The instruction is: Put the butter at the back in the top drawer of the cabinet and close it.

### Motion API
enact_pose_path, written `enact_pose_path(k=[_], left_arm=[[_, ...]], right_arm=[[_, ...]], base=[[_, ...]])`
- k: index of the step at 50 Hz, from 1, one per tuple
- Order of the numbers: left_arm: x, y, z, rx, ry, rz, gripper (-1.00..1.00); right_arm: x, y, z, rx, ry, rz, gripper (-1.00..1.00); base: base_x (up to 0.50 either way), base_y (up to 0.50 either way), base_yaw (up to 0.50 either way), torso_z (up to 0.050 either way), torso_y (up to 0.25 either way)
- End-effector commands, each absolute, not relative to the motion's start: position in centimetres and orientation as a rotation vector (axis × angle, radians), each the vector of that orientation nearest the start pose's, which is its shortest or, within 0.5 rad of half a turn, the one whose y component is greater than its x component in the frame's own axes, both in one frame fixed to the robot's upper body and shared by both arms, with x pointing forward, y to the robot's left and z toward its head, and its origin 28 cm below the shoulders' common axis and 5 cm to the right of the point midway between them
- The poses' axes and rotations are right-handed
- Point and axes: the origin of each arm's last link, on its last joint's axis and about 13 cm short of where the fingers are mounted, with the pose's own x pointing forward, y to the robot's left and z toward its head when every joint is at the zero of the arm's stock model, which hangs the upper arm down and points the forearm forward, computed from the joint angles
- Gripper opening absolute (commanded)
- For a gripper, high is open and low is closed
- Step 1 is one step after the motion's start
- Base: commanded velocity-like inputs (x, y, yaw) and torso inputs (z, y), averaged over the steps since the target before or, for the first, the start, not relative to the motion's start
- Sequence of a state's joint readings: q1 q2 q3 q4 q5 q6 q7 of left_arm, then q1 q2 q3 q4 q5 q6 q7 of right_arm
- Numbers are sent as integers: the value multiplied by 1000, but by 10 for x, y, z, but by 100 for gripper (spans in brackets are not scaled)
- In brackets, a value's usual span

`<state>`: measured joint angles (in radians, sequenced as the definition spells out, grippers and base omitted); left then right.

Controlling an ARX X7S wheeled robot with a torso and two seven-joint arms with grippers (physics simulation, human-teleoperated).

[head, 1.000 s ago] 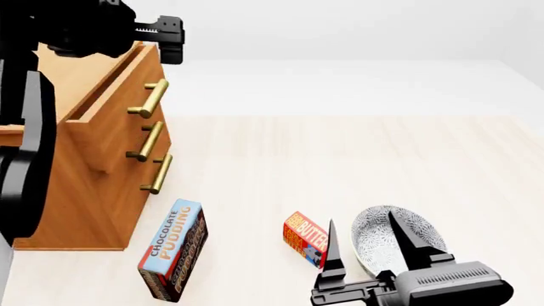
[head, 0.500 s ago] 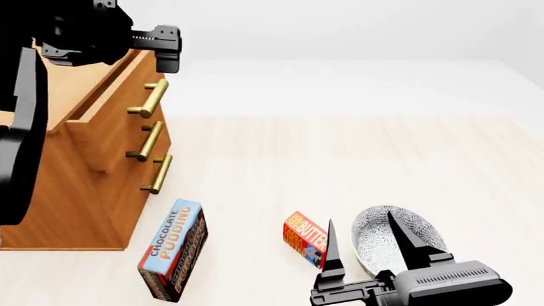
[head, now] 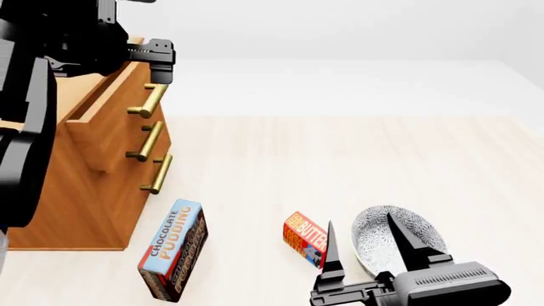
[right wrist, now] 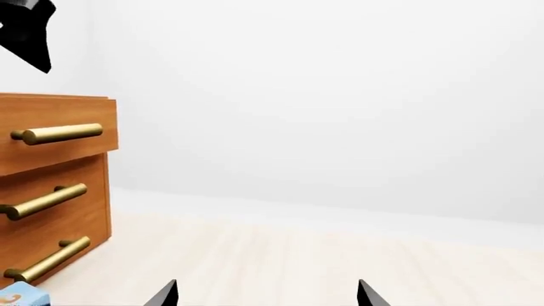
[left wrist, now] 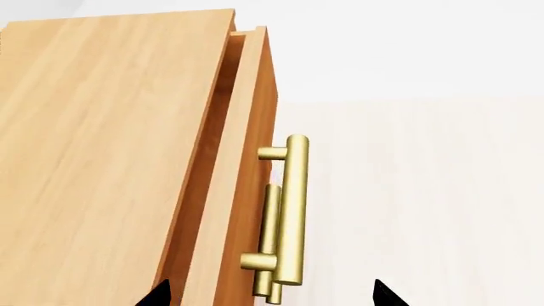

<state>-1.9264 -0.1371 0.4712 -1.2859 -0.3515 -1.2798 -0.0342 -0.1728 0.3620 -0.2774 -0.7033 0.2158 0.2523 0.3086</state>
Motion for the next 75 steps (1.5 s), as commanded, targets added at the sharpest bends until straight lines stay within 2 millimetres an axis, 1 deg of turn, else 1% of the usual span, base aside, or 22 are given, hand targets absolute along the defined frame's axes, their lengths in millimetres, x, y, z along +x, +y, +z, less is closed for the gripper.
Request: enact_pose_path(k=[1,17,44,75], left_arm=[[382,255,362,80,673,165,100],[387,258,345,51,682,162,100],[389,264,340,54,677,205,100],[393,271,313,31,714,211,100]], right_arm=[[150,-89,100,-32,-179,139,100],[152,-89,100,-37,-175,139,100],[151,-89,102,-42,-176,140,100],[151,-87,99,-42,-169,144,100]], base=[[0,0,0,0,0],[0,0,0,0,0],[0,0,0,0,0],[0,0,0,0,0]])
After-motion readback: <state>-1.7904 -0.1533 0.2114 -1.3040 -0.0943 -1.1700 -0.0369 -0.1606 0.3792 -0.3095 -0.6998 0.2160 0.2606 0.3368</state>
